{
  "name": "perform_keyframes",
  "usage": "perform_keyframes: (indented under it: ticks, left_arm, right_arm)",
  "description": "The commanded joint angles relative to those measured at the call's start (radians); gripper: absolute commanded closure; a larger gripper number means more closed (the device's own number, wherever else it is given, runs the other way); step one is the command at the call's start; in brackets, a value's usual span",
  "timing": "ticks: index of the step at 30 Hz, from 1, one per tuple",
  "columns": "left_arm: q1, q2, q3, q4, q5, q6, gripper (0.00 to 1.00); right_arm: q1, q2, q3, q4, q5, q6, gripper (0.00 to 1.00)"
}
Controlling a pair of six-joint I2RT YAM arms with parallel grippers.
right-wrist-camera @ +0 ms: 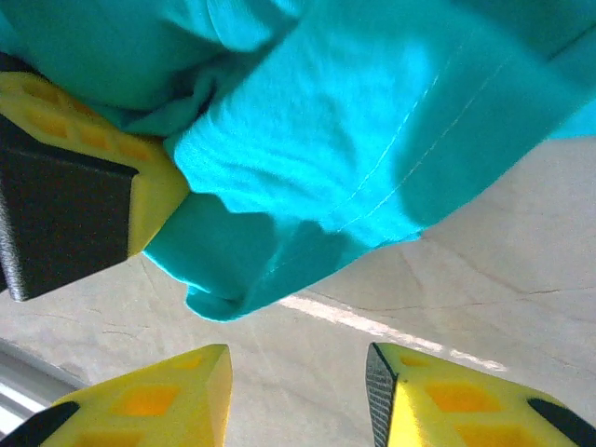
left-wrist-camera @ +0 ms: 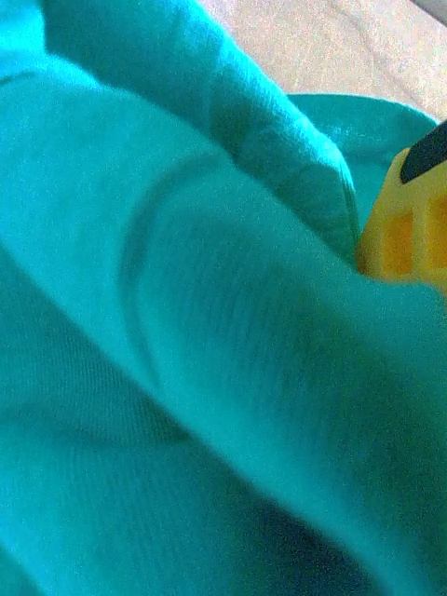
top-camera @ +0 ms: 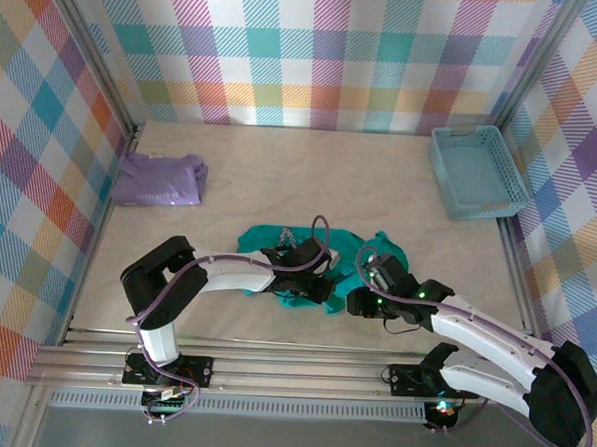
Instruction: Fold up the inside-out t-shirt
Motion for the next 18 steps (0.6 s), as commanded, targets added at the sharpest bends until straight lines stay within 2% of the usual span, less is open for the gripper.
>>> perform_keyframes:
  ticks: [1,12,14,18]
  left_arm:
    - [0.042,-0.057,-0.063,0.136,0.119,-0.102,1.0]
    - [0.055,-0.112,-0.085,0.14,0.138,-0.121,1.0]
    - [0.055,-0.121,-0.085,0.137,0.132,-0.121,1.0]
    - [0.059,-0.147,-0.087,0.121,0.103,-0.129,1.0]
  right_arm:
    - [-0.002,0.001,-0.037,0.141,-0.083,0.111,0.55]
    - [-0.002,0.149,-0.086,0.395,-0.106,0.187,0.53]
    - [-0.002,0.175,-0.082,0.409,-0.109,0.186,0.58]
    - [-0.002,0.149,-0.08,0.361,-0.073,0.162,0.81]
